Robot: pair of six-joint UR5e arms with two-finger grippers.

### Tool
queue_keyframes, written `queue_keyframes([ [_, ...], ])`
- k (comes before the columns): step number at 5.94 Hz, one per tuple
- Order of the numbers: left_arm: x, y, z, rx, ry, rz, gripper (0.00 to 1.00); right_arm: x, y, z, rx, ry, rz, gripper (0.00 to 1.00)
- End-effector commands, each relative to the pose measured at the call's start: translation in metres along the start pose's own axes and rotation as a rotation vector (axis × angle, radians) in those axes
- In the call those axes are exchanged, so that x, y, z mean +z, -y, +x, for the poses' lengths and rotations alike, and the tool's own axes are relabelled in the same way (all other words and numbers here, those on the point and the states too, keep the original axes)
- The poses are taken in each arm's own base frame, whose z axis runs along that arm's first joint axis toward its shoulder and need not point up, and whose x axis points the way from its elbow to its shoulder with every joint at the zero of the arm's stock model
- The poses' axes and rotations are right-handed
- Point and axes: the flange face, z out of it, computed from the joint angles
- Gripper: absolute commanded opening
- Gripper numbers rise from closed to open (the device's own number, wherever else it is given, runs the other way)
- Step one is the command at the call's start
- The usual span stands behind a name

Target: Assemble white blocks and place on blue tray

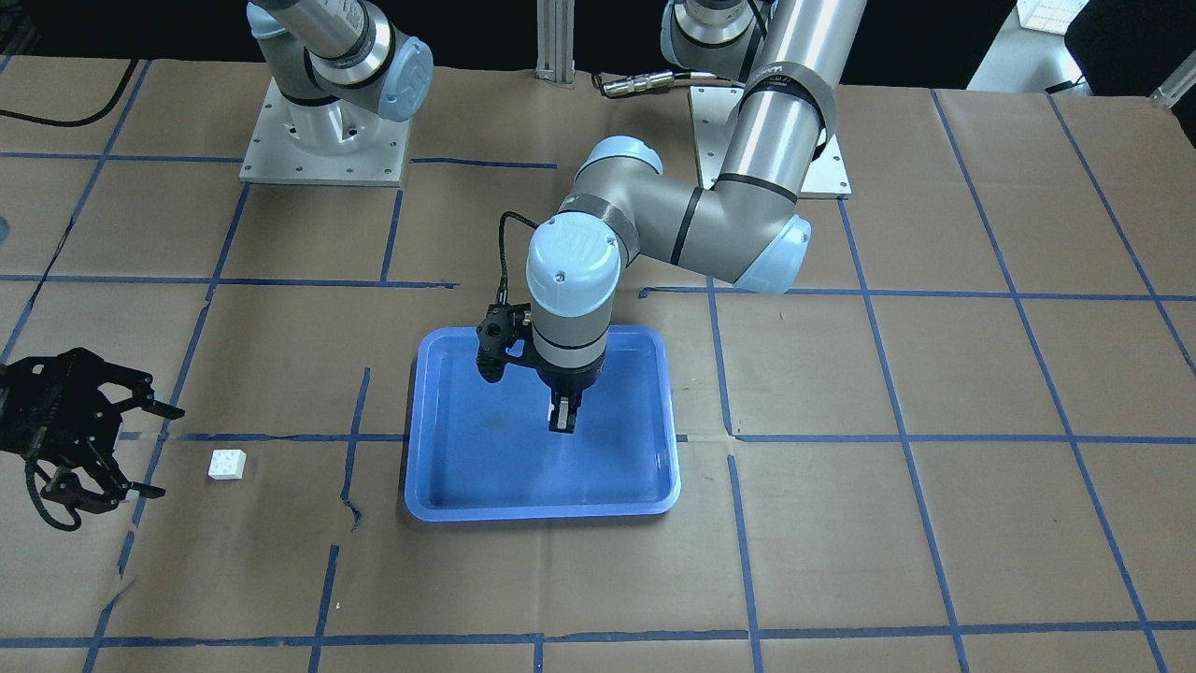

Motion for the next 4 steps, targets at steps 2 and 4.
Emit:
queue_keyframes([
  [2, 0.026, 0.023, 0.018, 0.01, -0.012, 0.027, 0.41, 0.031, -0.007, -0.009, -0.07, -0.024, 0.056, 1.0],
  [4, 0.031, 0.025, 0.017, -0.014, -0.006, 0.035, 0.94, 0.051, -0.022, -0.006, -0.074, -0.017, 0.059, 1.0],
])
